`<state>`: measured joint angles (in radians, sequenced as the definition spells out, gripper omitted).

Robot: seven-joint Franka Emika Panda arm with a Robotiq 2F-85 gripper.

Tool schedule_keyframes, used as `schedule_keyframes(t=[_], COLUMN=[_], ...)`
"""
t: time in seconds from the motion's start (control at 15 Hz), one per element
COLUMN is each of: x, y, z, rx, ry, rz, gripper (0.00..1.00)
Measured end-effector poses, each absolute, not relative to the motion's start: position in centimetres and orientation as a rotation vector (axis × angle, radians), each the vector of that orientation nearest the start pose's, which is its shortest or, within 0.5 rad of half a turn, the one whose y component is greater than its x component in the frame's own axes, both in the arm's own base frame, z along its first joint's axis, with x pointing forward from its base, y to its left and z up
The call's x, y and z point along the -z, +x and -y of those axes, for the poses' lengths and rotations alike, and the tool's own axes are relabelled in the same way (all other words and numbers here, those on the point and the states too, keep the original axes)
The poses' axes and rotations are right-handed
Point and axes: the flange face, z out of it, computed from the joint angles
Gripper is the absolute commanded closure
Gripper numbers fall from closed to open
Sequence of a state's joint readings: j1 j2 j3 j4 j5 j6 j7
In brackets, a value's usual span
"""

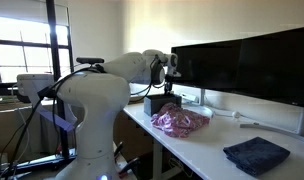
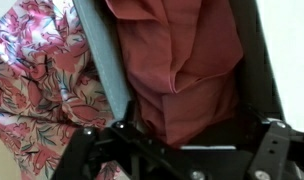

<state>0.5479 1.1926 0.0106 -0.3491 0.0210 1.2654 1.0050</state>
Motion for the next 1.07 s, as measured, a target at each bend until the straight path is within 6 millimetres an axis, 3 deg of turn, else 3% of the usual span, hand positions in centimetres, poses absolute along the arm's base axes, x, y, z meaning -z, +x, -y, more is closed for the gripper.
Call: schedule_keyframes(t=[0.33, 0.8, 1.07], x=[-32.8, -29.7, -27.9], y=[64.7, 64.6, 65.1], z=[-39.9, -40.1, -41.2], rx=[-0.383, -0.399, -0.256], ry=[-3.219, -3.230, -3.226], rz=[-0.767, -0.900, -0.956], gripper=[0.00, 0.00, 0.00])
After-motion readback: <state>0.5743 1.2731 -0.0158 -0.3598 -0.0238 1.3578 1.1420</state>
